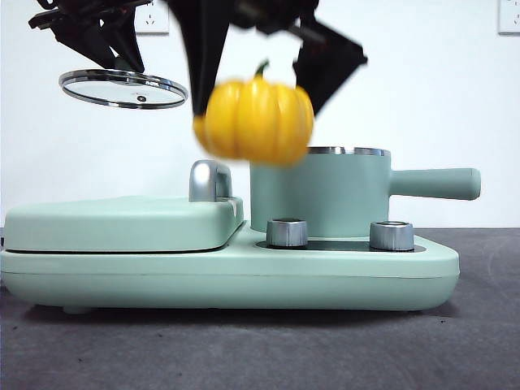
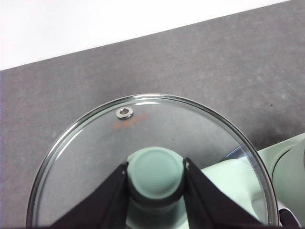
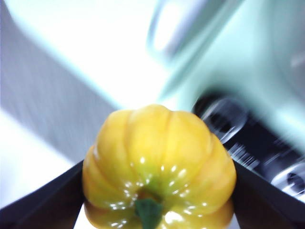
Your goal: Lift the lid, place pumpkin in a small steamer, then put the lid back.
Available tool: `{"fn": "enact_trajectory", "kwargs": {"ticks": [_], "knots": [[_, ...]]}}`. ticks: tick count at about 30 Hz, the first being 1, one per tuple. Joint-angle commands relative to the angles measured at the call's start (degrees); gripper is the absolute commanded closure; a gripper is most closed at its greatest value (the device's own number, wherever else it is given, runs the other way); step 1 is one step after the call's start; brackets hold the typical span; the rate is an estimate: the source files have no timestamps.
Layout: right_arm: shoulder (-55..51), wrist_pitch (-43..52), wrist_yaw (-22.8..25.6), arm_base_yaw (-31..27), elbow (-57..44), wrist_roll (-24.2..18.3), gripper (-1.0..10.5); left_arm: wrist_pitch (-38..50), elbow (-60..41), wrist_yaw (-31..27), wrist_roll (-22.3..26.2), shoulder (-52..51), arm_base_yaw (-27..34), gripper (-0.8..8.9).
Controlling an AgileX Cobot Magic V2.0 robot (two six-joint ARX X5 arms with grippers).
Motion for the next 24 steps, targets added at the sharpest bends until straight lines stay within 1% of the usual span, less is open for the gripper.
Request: {"fn": "enact_trajectory", "kwargs": {"ticks": [1, 4, 6, 10, 13, 18, 24], "knots": [[0.9, -0.09, 0.66, -2.8, 4.72, -3.02, 6.8, 1.29, 2.08, 0.11, -0.5, -0.31, -0.07, 7.98], [1.66, 0.79, 2.4, -7.06, 8.31, -4.5, 6.8, 1.29, 2.05, 0.11, -0.61, -0.31, -0.07, 7.98], [2.38, 1.77, 2.54, -9.57, 10.08, -5.16, 6.8, 1.27, 2.03, 0.11, -0.85, -0.31, -0.07, 7.98], [5.05, 3.5, 2.34, -14.1, 13.07, -6.14, 6.8, 1.16, 2.03, 0.11, -0.98, -0.31, -0.07, 7.98], [7.17, 3.82, 0.9, -16.22, 14.08, -6.69, 6.8, 0.83, 2.03, 0.11, -0.98, -0.31, -0.07, 7.98], [10.8, 4.33, -0.15, -18.23, 14.1, -7.19, 6.8, 0.61, 2.03, 0.11, -1.01, -0.31, -0.07, 7.98], [14.71, 4.44, 0.02, -18.29, 14.08, -8.22, 6.8, 0.61, 2.03, 0.11, -1.09, -0.31, -0.07, 7.98]]}}
